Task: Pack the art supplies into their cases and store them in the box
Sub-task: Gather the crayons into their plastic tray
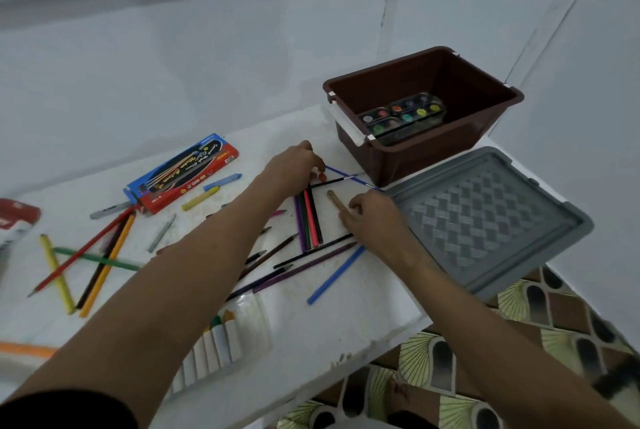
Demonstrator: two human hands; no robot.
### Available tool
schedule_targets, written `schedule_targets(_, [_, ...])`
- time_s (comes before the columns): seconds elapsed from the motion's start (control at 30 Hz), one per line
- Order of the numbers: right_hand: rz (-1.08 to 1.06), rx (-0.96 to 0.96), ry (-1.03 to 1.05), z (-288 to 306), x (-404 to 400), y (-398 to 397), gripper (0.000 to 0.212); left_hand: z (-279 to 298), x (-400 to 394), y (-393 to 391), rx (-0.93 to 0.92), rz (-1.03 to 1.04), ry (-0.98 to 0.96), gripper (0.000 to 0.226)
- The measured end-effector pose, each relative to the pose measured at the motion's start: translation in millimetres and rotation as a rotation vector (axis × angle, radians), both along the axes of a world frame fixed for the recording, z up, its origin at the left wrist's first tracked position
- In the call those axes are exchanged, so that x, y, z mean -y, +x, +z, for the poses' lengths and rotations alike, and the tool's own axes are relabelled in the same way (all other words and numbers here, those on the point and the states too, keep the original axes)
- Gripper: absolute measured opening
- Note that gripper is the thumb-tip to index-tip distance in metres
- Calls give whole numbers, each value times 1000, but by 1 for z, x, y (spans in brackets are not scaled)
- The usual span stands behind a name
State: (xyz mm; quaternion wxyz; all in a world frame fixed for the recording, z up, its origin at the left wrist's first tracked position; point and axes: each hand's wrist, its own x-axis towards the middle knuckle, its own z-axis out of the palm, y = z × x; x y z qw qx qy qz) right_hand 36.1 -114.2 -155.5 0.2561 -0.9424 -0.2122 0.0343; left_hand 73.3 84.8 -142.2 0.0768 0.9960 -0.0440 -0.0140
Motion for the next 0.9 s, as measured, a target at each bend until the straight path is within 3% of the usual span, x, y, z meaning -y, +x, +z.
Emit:
schedule_targets(0.13, [-22, 162, -110, -2, 13, 9, 25, -1, -6, -9, 41, 21, -53, 23])
schedule_targets(0.27, [14, 134, -268, -3, 14, 17, 38, -2, -5, -20, 85, 40, -114, 21])
schedule_targets(0.47, [101, 310, -370, -4, 9, 19, 25, 7, 5, -49, 141, 109, -232, 21])
schedule_targets(0.6, [121, 394, -325, -6, 11, 13, 19, 18, 13, -88, 144, 250, -309, 25])
schedule_targets(0.7, [169, 420, -179, 3, 3, 1, 16, 28, 15, -127, 151, 400, -391, 25])
schedule_targets(0.8, [333, 206, 141, 22, -18, -32, 17, 39, 12, -176, 149, 567, -462, 26])
schedule_targets(0.9, [493, -167, 251, 39, -36, -71, 19, 45, 8, -223, 103, 707, -451, 29])
